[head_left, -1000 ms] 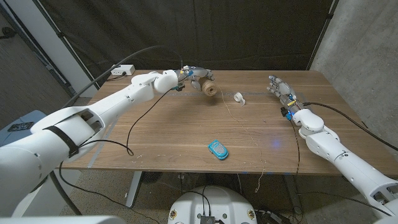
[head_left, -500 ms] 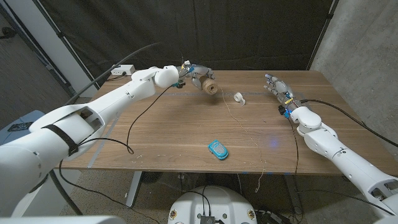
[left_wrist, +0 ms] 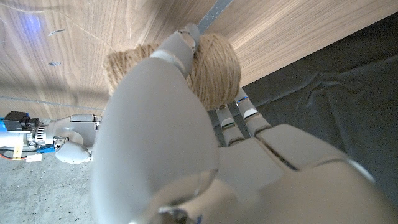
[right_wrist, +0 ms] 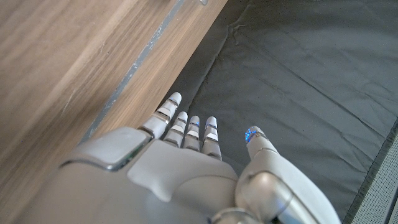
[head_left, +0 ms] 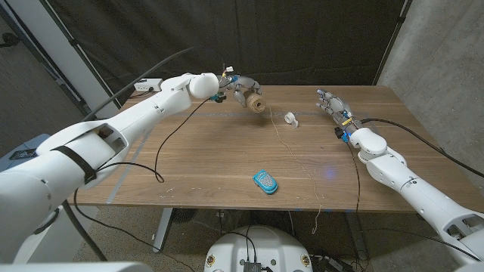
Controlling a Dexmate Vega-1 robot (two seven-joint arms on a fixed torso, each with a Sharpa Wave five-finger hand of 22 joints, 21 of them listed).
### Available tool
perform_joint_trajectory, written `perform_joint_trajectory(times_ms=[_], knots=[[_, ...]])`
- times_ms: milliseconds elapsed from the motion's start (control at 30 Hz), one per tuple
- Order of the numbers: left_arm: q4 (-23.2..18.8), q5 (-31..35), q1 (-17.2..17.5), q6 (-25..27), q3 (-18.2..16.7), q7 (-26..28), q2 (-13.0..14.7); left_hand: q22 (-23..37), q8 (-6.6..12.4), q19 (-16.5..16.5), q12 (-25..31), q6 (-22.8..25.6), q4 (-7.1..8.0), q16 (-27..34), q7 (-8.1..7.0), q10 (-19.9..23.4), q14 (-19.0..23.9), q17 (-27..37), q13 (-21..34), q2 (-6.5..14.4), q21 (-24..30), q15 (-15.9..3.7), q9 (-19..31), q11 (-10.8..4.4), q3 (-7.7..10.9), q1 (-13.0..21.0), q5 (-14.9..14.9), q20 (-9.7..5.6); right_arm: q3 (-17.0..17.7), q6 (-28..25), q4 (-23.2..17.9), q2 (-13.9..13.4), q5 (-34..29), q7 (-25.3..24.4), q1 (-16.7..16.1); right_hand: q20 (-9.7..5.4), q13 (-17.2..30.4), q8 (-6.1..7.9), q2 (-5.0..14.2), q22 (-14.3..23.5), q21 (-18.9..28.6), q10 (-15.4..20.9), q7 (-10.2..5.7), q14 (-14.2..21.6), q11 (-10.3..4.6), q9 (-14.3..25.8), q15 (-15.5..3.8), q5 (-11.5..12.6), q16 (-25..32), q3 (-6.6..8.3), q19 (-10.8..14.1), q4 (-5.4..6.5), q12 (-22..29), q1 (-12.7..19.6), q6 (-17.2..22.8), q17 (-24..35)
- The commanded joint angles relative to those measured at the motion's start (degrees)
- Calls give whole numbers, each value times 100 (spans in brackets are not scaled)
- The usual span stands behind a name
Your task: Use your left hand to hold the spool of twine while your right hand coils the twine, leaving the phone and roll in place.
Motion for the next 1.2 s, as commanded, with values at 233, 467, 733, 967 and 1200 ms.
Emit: perform_joint_trajectory(times_ms=[233, 467, 733, 967, 1200], knots=[[-34, -121, -249, -18, 133, -508, -149, -10, 294, -40, -29, 20, 52, 206, 51, 266, 472, 564, 373, 356, 25, -267, -9, 152, -1, -271, 49, 1, -84, 0, 31, 17, 8, 150, 11, 27, 28, 23, 18, 11, 37, 72, -9, 47, 15, 22, -39, -4, 31, -4, 11, -65, 40, 100, 72, 7], [-190, -127, -274, 123, 144, -657, -163, -14, 295, -44, -38, 8, 35, 216, 61, 275, 478, 570, 375, 354, 31, -269, -15, 168, -7, -273, 53, 1, -78, 47, -22, -30, -15, 163, -44, 20, 28, 28, 12, 11, 38, 75, -29, 54, 1, 21, -40, -4, 26, 7, 19, -111, 36, 147, 96, -3], [-466, -153, -237, 380, 108, -822, -109, -17, 297, -58, -52, -7, 41, 248, 68, 267, 461, 602, 382, 377, 35, -258, -19, 179, -28, -296, 55, 7, -107, 60, -58, -59, -61, 209, -38, 6, 28, 31, 12, 11, 41, 92, -26, 67, -3, 21, -48, -7, 28, 11, 29, -145, 37, 181, 115, -6], [-642, -146, -209, 579, 89, -925, -59, -20, 309, -61, -59, -5, 40, 250, 88, 273, 466, 589, 391, 388, 43, -240, -16, 195, -39, -317, 63, 14, -151, 33, -87, -41, -96, 216, -33, 0, 29, 33, 17, 11, 41, 99, -23, 70, -17, 21, -56, -11, 29, 8, 33, -162, 35, 196, 130, -4], [-774, -182, -165, 798, 50, -985, -33, -23, 317, -60, -66, -4, 36, 258, 107, 283, 462, 587, 390, 399, 50, -236, -15, 213, -48, -323, 69, 11, -215, 52, -70, -35, -177, 244, -21, 3, 30, 24, 22, 11, 40, 101, -29, 74, 7, 21, -56, -15, 33, 1, 35, -175, 31, 206, 121, 1]])
